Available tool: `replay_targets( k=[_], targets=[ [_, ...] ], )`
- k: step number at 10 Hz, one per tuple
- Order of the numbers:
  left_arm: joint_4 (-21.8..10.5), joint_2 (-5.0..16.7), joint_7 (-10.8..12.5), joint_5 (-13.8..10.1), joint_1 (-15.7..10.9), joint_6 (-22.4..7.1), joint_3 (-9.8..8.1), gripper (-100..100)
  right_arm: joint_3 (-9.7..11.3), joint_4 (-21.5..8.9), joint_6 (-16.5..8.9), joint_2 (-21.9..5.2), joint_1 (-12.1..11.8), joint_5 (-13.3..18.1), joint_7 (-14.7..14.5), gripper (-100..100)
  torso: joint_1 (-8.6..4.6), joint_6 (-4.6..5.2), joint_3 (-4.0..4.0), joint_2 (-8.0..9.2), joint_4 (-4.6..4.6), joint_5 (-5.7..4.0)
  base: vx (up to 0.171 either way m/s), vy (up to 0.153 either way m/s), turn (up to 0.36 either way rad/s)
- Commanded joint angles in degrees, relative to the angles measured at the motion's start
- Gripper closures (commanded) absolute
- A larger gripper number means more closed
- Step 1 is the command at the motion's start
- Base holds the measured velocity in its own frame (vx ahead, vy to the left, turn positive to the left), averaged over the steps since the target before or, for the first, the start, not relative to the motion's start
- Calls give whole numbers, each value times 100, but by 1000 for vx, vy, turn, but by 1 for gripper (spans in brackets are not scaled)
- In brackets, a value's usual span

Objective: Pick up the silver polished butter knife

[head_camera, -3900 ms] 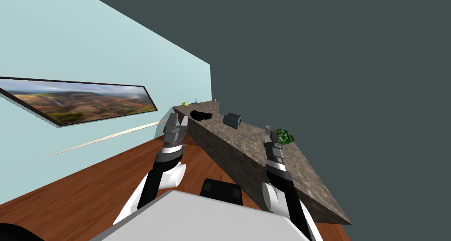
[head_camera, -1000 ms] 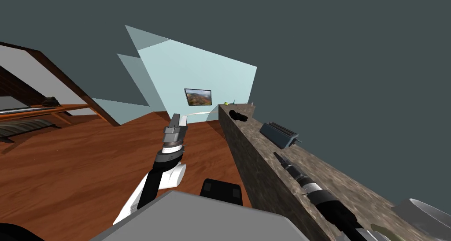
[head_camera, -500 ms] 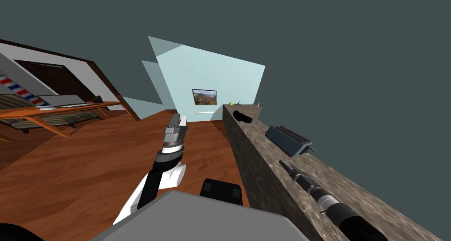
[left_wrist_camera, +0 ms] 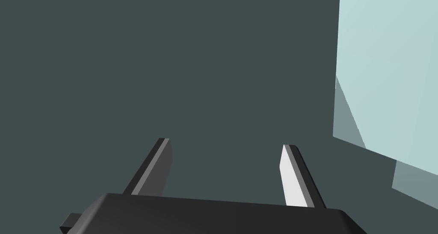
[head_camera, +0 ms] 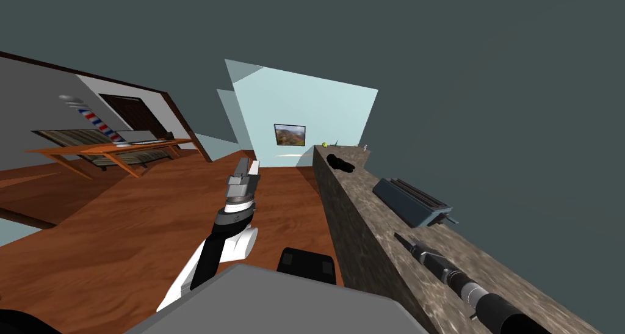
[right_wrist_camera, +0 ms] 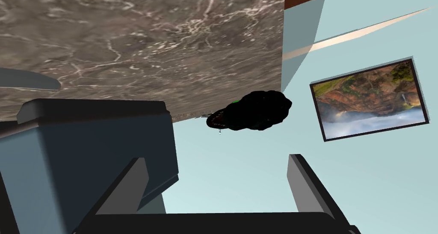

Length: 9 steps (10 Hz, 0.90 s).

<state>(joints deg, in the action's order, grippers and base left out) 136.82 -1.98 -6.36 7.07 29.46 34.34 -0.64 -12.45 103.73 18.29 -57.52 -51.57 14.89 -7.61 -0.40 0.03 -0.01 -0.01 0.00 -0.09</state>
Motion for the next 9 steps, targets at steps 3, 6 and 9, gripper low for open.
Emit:
replay_targets(
  k=[3, 6, 9],
  targets=[
    [0, 0, 0, 0, 0, 0, 0, 0, 26, -263, 60, -578, -463, 86, 12, -100, 4, 2, 1, 2, 1, 0, -10, -90, 158],
    [0, 0, 0, 0, 1, 0, 0, 0, 74, -400, 80, -1042, -814, 133, 35, -100, 5, 4, 0, -1, 0, -1, -9, -87, 112],
    [0, 0, 0, 0, 1, 0, -1, 0, 142, -515, 103, -1421, -1143, 170, 57, -100, 5, 8, 3, 4, 2, -2, -24, -85, 111]
  ],
)
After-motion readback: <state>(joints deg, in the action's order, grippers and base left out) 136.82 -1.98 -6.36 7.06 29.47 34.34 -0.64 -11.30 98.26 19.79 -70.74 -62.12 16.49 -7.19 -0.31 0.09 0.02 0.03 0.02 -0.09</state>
